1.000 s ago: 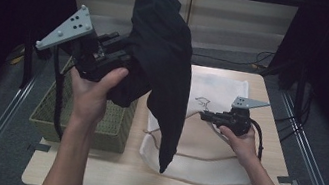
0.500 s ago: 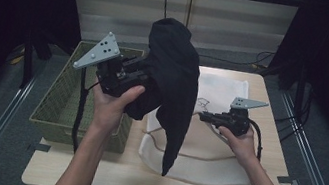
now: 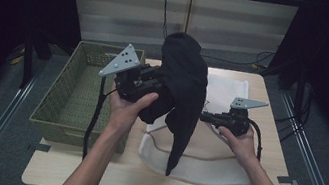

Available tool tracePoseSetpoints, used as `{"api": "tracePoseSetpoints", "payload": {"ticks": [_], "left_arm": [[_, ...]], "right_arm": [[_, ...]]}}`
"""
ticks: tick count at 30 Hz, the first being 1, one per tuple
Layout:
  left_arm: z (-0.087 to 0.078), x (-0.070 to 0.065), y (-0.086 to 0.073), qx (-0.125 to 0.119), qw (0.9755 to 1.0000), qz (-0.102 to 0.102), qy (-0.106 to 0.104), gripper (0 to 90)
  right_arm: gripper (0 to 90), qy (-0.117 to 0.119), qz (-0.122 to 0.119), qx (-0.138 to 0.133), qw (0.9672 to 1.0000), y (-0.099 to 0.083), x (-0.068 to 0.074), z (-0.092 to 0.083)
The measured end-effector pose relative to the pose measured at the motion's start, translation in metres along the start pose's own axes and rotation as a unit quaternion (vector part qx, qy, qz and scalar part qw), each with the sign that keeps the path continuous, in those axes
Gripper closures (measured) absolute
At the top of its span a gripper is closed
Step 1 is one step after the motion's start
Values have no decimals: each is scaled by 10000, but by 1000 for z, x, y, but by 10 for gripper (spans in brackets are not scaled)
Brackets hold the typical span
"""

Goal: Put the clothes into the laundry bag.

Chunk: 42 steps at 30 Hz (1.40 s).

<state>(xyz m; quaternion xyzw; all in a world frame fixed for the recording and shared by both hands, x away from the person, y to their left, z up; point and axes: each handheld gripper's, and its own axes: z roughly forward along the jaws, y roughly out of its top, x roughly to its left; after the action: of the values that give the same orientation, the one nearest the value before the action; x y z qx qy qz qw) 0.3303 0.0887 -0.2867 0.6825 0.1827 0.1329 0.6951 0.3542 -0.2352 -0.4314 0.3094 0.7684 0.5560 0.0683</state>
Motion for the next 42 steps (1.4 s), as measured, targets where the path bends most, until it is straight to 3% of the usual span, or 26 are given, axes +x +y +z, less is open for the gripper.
{"api": "tracePoseSetpoints", "payload": {"ticks": [2,4,6,9,12,17,18,21,22,29,30,32,36,40,42], "left_arm": [[5,-1,-5,77,10000,-47,-20,729],[7,-2,-10,306,9994,111,-91,729],[8,-5,-12,263,9996,45,-107,729],[7,-8,-16,395,9990,78,-206,728],[7,-12,-24,488,9981,-76,-356,729],[6,-19,-38,651,9972,40,-354,730],[6,-22,-44,735,9962,-30,-467,729],[6,-26,-49,791,9954,-89,-526,729],[5,-27,-53,922,9938,-61,-622,729],[-3,-32,-60,996,9926,-101,-694,729],[-4,-33,-62,946,9932,-149,-659,729],[-6,-36,-64,966,9939,-51,-530,730],[-5,-38,-66,1053,9916,-49,-749,729],[-5,-43,-75,1205,9897,-44,-770,729],[-5,-45,-78,1303,9876,-59,-877,729]], "right_arm": [[876,-1,-2,4,10000,0,0,0],[876,-8,16,-21,10000,0,-1,-1],[877,-10,29,-29,10000,0,-1,-1],[877,-14,45,-16,10000,1,-1,-1],[876,-19,47,-12,10000,1,0,-1],[876,-11,74,-22,10000,1,0,0],[876,-7,85,-21,10000,1,0,0],[876,-2,118,-21,9999,1,0,0],[877,-12,116,-15,9999,1,0,-1],[877,-15,117,4,9999,1,1,0],[876,-17,123,9,9999,1,1,1],[876,-20,122,12,9999,1,1,1],[877,-32,145,15,9999,2,0,1],[876,-53,145,62,9999,0,1,1],[876,-59,145,79,9998,0,1,2]]}}
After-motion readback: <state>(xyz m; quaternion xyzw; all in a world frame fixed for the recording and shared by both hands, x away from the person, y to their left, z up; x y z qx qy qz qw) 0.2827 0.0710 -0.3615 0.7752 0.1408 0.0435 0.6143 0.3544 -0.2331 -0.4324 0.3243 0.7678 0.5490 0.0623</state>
